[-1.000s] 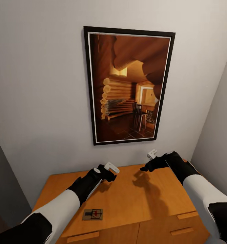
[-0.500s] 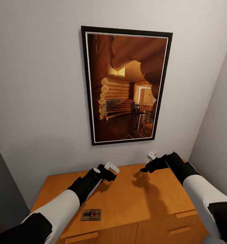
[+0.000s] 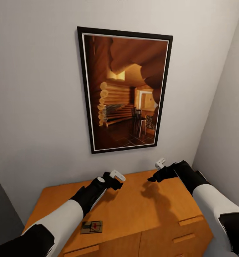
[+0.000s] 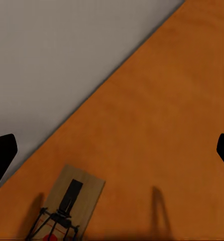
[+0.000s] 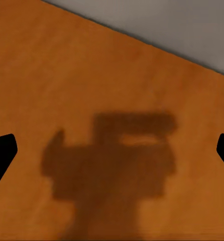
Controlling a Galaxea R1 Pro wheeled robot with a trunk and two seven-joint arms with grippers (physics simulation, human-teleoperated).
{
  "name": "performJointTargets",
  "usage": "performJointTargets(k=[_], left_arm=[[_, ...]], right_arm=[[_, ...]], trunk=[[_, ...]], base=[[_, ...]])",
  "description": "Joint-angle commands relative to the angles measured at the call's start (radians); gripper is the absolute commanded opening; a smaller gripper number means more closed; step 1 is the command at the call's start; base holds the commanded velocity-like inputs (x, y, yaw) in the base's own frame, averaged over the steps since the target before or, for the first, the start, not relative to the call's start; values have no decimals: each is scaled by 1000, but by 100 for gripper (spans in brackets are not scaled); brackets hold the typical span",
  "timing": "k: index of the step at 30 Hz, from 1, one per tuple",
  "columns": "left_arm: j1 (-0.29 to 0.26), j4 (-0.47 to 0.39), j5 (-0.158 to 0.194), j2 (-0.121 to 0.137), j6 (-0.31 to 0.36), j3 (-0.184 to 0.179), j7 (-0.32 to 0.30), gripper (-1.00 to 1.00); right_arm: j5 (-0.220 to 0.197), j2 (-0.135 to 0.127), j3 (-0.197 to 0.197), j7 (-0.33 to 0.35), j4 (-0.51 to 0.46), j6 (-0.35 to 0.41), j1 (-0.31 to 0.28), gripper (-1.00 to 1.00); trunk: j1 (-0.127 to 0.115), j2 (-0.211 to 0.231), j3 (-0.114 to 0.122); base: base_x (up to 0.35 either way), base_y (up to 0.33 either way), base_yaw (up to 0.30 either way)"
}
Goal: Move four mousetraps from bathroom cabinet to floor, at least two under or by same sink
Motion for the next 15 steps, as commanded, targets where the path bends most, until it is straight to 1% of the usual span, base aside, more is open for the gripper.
performJointTargets(k=[1,5,12,15], left_arm=[[0,-1,-8,1,3,-1,-5,100],[0,-1,-9,2,3,-2,-5,100],[0,-1,-8,4,2,-3,-6,100],[0,-1,-8,4,2,-3,-6,100]], right_arm=[[7,-1,3,5,-2,2,0,100],[7,-1,2,5,-2,2,0,100],[7,-1,2,5,-2,2,0,100],[7,-1,2,5,-2,2,0,100]], trunk=[[0,-1,-1],[0,-1,-1],[0,-1,-1],[0,-1,-1]], base=[[-125,91,-9],[-183,136,-5],[-239,179,-1],[-134,99,0]])
